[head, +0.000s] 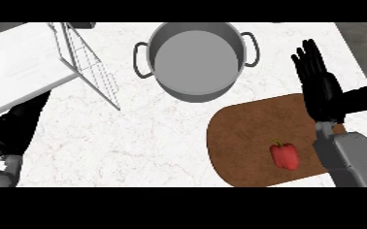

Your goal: Pick the bell pepper from the cutting board and place it in the pot

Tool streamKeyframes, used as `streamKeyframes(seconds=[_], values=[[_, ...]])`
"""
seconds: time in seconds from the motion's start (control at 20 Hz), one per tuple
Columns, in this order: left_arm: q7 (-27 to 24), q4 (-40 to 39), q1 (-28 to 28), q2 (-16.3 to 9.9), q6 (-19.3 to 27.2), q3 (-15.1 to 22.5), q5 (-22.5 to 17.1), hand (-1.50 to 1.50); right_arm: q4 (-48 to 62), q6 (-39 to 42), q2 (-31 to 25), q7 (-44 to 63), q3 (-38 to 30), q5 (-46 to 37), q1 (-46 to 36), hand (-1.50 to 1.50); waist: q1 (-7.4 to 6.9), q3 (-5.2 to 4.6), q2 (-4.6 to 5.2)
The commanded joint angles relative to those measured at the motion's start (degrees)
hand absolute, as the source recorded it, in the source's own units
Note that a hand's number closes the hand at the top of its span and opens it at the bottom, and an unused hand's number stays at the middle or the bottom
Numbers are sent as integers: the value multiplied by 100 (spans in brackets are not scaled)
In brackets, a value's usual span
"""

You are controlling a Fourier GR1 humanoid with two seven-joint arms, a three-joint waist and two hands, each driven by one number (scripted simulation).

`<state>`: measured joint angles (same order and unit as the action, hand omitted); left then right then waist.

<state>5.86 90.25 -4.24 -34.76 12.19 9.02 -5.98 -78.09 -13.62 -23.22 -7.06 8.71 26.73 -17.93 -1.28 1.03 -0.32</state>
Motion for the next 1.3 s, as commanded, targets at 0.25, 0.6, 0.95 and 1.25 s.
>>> streamKeyframes(seconds=[0.25, 0.6, 0.95, 1.25], values=[[243, -197, 363, 933, -594, 673, -679, 0, -827, 960, -674, -155, 1627, -1320, 985, 150, 356, -130, -2], [125, -64, 836, 1228, -543, 773, -908, 0, -1776, -1504, 277, -2947, 554, -1970, 1764, -150, 641, -90, -23], [296, -321, 484, 1524, -577, 1004, -713, 0, -3948, -1443, -927, -1899, 841, -2522, 3938, -150, 388, -118, -5], [-76, -977, 213, 1525, -935, 807, -750, 0, -5126, -1349, -1680, 345, 735, -2662, 4318, -150, 250, -122, 28]])
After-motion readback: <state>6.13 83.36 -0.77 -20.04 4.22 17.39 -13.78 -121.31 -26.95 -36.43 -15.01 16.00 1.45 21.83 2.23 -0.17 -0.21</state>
